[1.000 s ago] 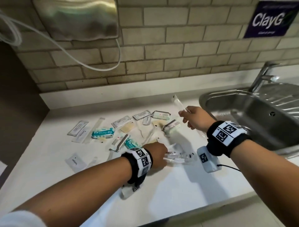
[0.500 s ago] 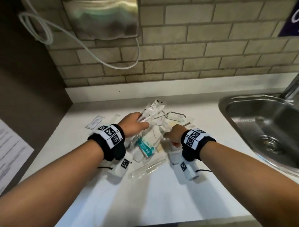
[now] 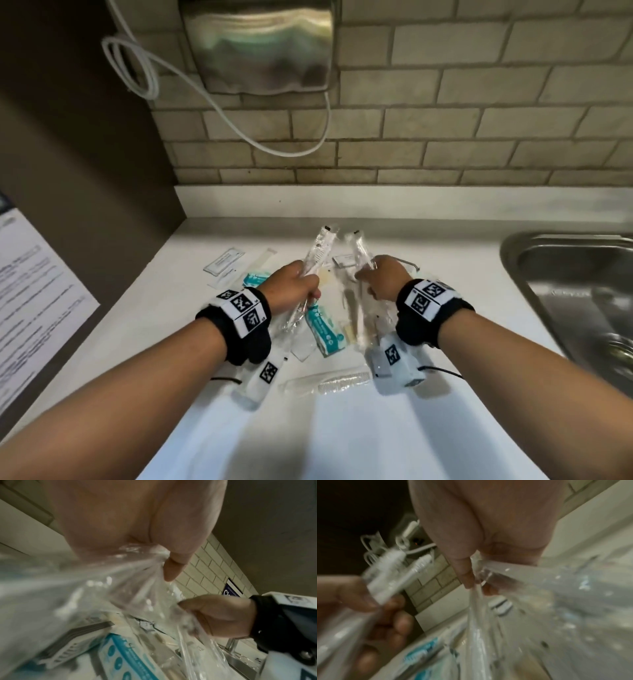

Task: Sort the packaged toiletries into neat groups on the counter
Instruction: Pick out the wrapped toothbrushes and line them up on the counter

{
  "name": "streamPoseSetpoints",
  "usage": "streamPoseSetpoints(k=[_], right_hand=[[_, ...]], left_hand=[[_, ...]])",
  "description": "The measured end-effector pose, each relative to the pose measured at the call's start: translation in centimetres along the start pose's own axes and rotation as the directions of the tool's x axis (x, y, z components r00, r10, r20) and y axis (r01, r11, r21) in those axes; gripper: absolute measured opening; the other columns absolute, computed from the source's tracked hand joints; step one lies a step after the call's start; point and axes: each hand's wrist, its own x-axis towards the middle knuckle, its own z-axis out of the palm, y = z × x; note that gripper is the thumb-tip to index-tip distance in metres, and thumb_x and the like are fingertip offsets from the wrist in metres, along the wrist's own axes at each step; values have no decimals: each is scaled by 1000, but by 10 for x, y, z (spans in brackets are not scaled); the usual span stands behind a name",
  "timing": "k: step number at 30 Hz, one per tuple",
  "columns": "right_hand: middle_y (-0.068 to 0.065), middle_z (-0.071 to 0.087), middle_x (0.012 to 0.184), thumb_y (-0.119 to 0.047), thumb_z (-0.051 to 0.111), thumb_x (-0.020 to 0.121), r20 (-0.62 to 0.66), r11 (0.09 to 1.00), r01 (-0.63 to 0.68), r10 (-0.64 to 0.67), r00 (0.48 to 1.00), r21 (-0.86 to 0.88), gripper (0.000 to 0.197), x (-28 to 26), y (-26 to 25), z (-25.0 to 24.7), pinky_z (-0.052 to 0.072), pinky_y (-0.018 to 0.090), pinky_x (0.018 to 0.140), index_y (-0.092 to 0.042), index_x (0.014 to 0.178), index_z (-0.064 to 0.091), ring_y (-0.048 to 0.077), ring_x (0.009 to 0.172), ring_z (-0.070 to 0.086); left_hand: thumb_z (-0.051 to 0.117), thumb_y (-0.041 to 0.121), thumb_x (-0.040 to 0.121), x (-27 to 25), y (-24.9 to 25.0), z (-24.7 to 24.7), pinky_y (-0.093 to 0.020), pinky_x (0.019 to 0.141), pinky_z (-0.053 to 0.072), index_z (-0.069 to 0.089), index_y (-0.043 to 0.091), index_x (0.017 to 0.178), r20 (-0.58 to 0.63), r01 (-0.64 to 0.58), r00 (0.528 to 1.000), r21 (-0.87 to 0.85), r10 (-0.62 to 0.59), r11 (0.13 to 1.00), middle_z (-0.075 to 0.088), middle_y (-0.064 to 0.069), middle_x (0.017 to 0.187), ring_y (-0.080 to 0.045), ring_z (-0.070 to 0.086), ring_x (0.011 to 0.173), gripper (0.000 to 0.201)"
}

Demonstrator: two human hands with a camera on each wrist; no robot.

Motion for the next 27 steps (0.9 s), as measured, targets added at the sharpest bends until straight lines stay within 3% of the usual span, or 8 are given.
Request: streamPoseSetpoints(k=[2,7,10,13,16,18,21,27], right_hand=[[6,54,65,-12,59,91,-48,976,107,-100,994,190,10,-9,-12,-14,40,18,38,-6,88,53,12,43,52],[11,56,79,-12,52,95,-35,851,217,-228,973,478,13,-23,-33,-36,45,33,59,0,90,57,22,63,53],[18,62,92,-14,46,96,-46,830,206,-213,976,518,30,-27,-28,-43,50,35,64,8,111,58,29,75,59],[12,63,93,-16,42,99,-58,828,172,-167,984,533,32,-31,-18,-50,49,31,60,3,121,55,26,78,60],[8,62,106,-20,41,99,-62,872,152,-139,988,465,31,-36,-6,-54,48,31,78,-3,123,52,23,96,61],[8,60,119,-25,43,99,-48,888,150,-143,989,436,32,-38,4,-58,43,31,88,-8,123,54,21,107,57],[-2,54,119,-40,49,96,16,941,95,-105,994,325,36,-39,24,-71,40,36,95,-16,122,53,15,103,50],[2,59,103,-28,67,87,22,973,36,-41,999,226,34,-25,43,-82,48,25,63,-15,117,55,11,77,57]], left_hand=[[52,20,92,7,6,8,-40,74,57,50,7,118,-16,3,1000,-87,-4,996,66,-5,91,-20,64,76,29],[66,32,86,19,38,33,-48,90,54,52,25,122,61,-127,988,-172,139,977,70,-5,112,-24,69,100,39],[61,17,91,22,55,53,-36,86,56,56,28,118,66,-232,965,-244,255,942,68,-4,110,-21,67,98,29],[63,13,88,25,61,72,-41,79,55,55,25,121,79,-270,950,-272,302,923,69,-4,104,-21,67,91,36],[70,11,83,27,58,85,-46,75,55,54,21,124,79,-282,947,-253,311,925,70,-8,96,-28,68,85,45],[75,17,75,29,56,88,-51,86,54,52,19,126,58,-259,959,-227,279,939,70,-10,104,-30,69,92,56],[79,34,65,35,51,83,-53,90,52,50,20,124,18,-216,975,-171,222,961,70,-5,110,-27,70,96,68],[79,35,69,38,37,48,-50,93,51,50,26,122,-106,-159,984,-119,146,980,69,1,112,-22,68,99,61]])
